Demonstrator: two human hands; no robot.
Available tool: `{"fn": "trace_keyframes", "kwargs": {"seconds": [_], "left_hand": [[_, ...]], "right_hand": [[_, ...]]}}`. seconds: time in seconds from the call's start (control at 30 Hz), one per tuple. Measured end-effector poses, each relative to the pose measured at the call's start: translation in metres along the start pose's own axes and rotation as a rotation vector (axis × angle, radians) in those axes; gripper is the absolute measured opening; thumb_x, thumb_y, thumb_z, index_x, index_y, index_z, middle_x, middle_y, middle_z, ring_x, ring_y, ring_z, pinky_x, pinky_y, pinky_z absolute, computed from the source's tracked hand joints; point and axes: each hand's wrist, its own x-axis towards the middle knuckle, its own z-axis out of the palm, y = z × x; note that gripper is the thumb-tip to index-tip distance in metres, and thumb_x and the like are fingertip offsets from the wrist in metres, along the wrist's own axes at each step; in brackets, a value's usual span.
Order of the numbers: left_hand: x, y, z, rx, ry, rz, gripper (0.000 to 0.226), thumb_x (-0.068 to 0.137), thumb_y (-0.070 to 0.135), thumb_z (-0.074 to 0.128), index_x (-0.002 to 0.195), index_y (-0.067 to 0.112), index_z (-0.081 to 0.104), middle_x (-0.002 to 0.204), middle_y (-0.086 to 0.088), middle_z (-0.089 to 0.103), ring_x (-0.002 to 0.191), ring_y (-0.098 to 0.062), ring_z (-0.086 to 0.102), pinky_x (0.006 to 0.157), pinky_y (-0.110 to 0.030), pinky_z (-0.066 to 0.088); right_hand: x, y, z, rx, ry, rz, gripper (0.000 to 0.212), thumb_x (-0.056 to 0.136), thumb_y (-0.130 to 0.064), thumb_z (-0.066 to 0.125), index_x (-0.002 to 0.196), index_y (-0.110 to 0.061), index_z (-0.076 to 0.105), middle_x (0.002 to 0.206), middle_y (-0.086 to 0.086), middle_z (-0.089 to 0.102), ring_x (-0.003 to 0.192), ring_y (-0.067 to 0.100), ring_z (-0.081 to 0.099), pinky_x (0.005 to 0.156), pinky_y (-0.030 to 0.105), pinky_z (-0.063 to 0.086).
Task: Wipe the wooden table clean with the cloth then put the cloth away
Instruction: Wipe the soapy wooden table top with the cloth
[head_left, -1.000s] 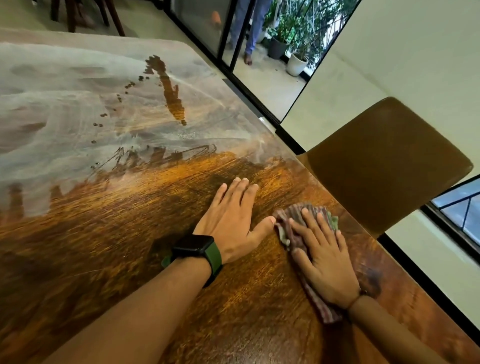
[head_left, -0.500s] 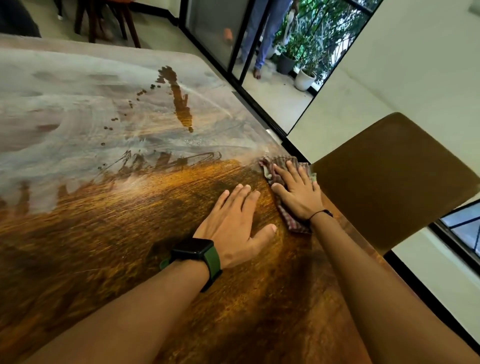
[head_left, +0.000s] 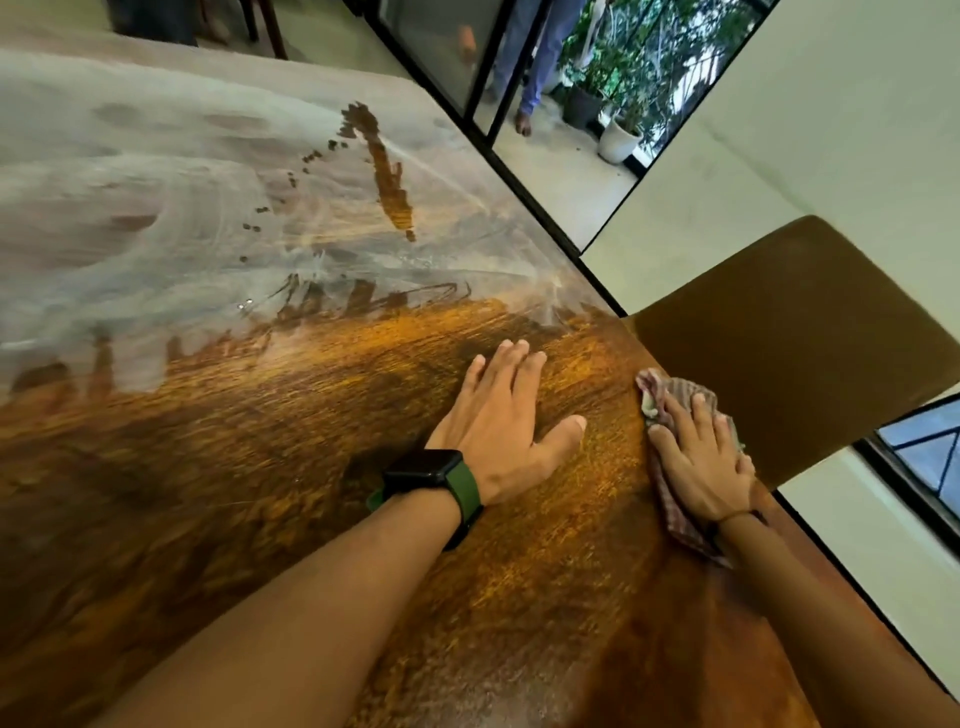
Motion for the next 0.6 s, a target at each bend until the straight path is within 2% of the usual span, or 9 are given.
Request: {"fn": "trace_keyframes", "kwargs": {"seconds": [0.1, 0.2, 0.27, 0.33, 0.37, 0.43, 0.5, 0.6], "left_hand": [[-0.001, 0.001, -0.001, -0.041, 0.053, -0.012, 0.094, 0.07, 0.07, 0.008, 0.147, 0.016, 0.005, 0.157, -0.005, 0.001, 0.142, -0.012, -0.009, 0.114, -0.032, -0.012], [-0.001, 0.002, -0.001, -0.106, 0.09, -0.028, 0.094, 0.07, 0.07, 0.007, 0.147, 0.017, 0.0, 0.157, -0.003, -0.004, 0.142, -0.011, -0.013, 0.116, -0.035, -0.011], [0.0, 0.002, -0.004, -0.082, 0.13, -0.053, 0.093, 0.07, 0.068, 0.005, 0.147, 0.017, -0.002, 0.157, -0.002, -0.004, 0.142, -0.01, -0.013, 0.115, -0.036, -0.014], [0.0, 0.001, -0.007, -0.032, 0.179, -0.084, 0.091, 0.07, 0.066, 0.002, 0.147, 0.016, -0.003, 0.157, -0.002, -0.004, 0.14, -0.007, -0.013, 0.114, -0.036, -0.017], [-0.001, 0.001, -0.008, -0.035, 0.198, -0.094, 0.091, 0.071, 0.065, 0.001, 0.147, 0.016, -0.003, 0.157, -0.001, -0.003, 0.139, -0.004, -0.014, 0.113, -0.035, -0.018], [-0.002, 0.0, -0.008, -0.077, 0.215, -0.098, 0.09, 0.071, 0.065, 0.002, 0.147, 0.016, 0.0, 0.157, 0.0, -0.002, 0.135, 0.001, -0.016, 0.112, -0.032, -0.019], [-0.003, -0.001, -0.009, -0.111, 0.22, -0.096, 0.091, 0.071, 0.065, 0.003, 0.147, 0.015, 0.002, 0.157, 0.0, 0.0, 0.137, -0.001, -0.014, 0.112, -0.03, -0.02], [-0.001, 0.001, -0.009, -0.104, 0.202, -0.097, 0.093, 0.07, 0.066, 0.002, 0.147, 0.015, 0.004, 0.157, -0.003, 0.002, 0.142, -0.01, -0.009, 0.114, -0.034, -0.015]], "right_hand": [[0.036, -0.051, 0.002, -0.025, 0.032, -0.067, 0.054, 0.096, -0.056, 0.025, 0.147, -0.045, 0.011, 0.16, -0.004, -0.002, 0.146, 0.024, -0.002, 0.115, 0.053, 0.0], [0.051, -0.109, 0.009, -0.043, 0.004, -0.222, 0.052, 0.099, -0.05, 0.025, 0.147, -0.043, 0.007, 0.16, -0.003, -0.005, 0.146, 0.023, -0.006, 0.116, 0.05, -0.001], [0.038, -0.135, 0.014, -0.118, -0.029, -0.387, 0.057, 0.094, -0.058, 0.014, 0.144, -0.041, -0.006, 0.158, -0.004, -0.013, 0.145, 0.02, -0.011, 0.116, 0.048, -0.002], [0.006, -0.142, 0.017, -0.233, -0.031, -0.575, 0.066, 0.077, -0.064, -0.005, 0.133, -0.035, -0.023, 0.148, -0.009, -0.028, 0.142, 0.014, -0.02, 0.116, 0.043, -0.006], [-0.011, -0.138, 0.02, -0.244, -0.02, -0.665, 0.066, 0.073, -0.063, -0.008, 0.13, -0.037, -0.027, 0.144, -0.013, -0.032, 0.139, 0.011, -0.024, 0.116, 0.039, -0.009], [-0.027, -0.123, 0.022, -0.179, -0.035, -0.762, 0.059, 0.079, -0.062, -0.001, 0.132, -0.047, -0.024, 0.145, -0.02, -0.031, 0.138, 0.005, -0.025, 0.114, 0.033, -0.012], [-0.01, -0.111, 0.02, -0.114, -0.029, -0.734, 0.054, 0.086, -0.059, 0.008, 0.136, -0.052, -0.011, 0.15, -0.022, -0.019, 0.139, 0.002, -0.019, 0.116, 0.035, -0.009], [0.041, -0.103, 0.012, -0.088, 0.031, -0.429, 0.063, 0.086, -0.061, 0.012, 0.146, -0.044, 0.007, 0.158, -0.01, -0.004, 0.145, 0.012, -0.007, 0.117, 0.046, 0.0]]}}
